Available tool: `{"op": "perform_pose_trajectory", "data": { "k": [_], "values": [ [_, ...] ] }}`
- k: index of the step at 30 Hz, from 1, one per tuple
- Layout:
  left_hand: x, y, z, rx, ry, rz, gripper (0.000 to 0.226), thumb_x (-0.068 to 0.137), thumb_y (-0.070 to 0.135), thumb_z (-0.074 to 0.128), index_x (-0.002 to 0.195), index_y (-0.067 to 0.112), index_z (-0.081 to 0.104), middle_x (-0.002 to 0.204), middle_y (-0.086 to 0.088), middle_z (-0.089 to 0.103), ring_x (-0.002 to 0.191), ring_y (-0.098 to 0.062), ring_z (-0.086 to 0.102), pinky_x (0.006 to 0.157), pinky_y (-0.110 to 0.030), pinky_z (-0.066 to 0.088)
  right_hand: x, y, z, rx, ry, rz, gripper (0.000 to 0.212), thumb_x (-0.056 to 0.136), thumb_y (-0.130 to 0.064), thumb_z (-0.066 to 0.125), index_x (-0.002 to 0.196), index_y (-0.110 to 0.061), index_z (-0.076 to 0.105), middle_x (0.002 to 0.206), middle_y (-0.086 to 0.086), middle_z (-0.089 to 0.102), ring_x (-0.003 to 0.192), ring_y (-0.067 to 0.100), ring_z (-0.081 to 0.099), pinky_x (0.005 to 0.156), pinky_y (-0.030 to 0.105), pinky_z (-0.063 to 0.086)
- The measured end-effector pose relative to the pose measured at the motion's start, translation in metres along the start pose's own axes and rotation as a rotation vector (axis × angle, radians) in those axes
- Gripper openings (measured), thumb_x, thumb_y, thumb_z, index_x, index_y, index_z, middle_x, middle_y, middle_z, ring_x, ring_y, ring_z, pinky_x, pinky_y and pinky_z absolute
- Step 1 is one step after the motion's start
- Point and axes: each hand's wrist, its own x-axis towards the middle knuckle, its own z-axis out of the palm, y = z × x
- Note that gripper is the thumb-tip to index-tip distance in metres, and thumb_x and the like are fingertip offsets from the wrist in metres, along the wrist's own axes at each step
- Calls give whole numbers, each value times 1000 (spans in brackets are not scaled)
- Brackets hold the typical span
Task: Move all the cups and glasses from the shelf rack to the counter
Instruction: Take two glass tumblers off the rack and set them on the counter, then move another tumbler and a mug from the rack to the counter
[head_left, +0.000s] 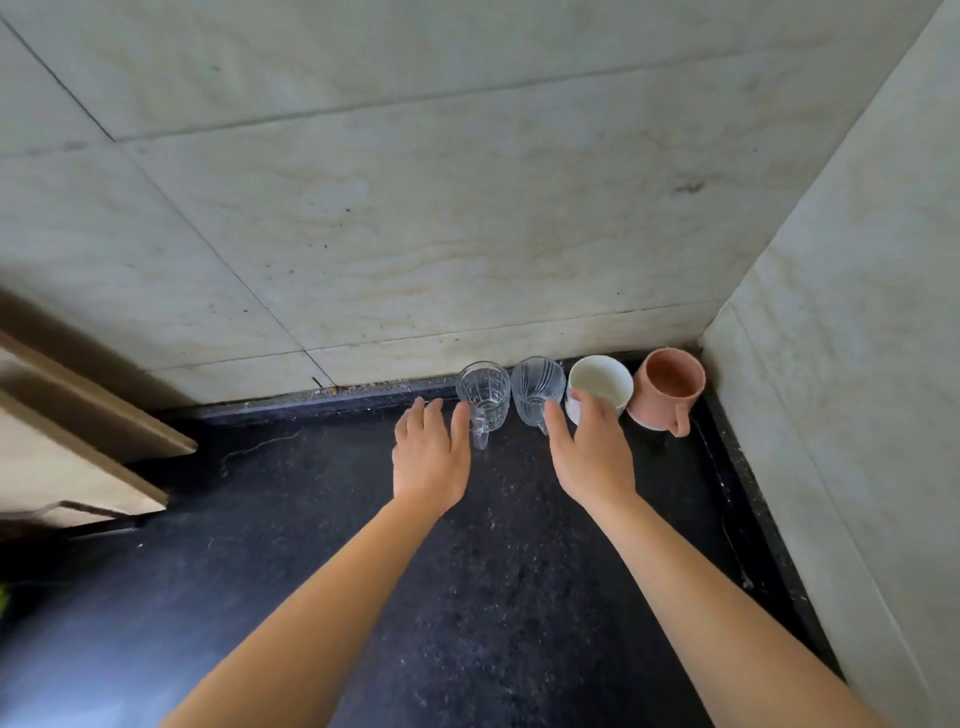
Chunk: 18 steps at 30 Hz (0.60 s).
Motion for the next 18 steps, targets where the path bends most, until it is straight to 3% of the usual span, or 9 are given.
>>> {"op": "perform_pose_trajectory", "data": {
  "k": [3,7,12,18],
  "values": [
    [-31,-9,-48,176,161,120,72,99,60,18,155,15,29,166,-10,16,153,-27,8,122,-49,16,-7,-27,-29,-129,58,-222,60,104,-51,40,150,-14,43,156,16,43,143,33,41,114,47,38],
    [-79,-26,-127,429,352,161,73,99,61,14,157,18,24,167,-10,10,154,-32,6,121,-52,13,-25,-80,-38,-197,88,-509,65,103,-56,31,156,-18,37,166,18,23,151,39,27,119,54,30],
    [-163,-71,-211,529,630,-5,66,100,57,23,156,22,30,166,-14,15,152,-41,10,118,-62,15,-63,-165,4,-215,9,-882,71,102,-59,30,162,-20,22,169,20,6,152,46,17,122,58,20],
    [-301,-147,-264,570,798,-280,66,100,58,26,157,24,28,166,-15,14,152,-40,8,117,-65,16,-173,-270,61,-138,-123,-1233,76,101,-62,32,162,-22,13,170,18,0,154,43,11,123,57,14]
  ]
}}
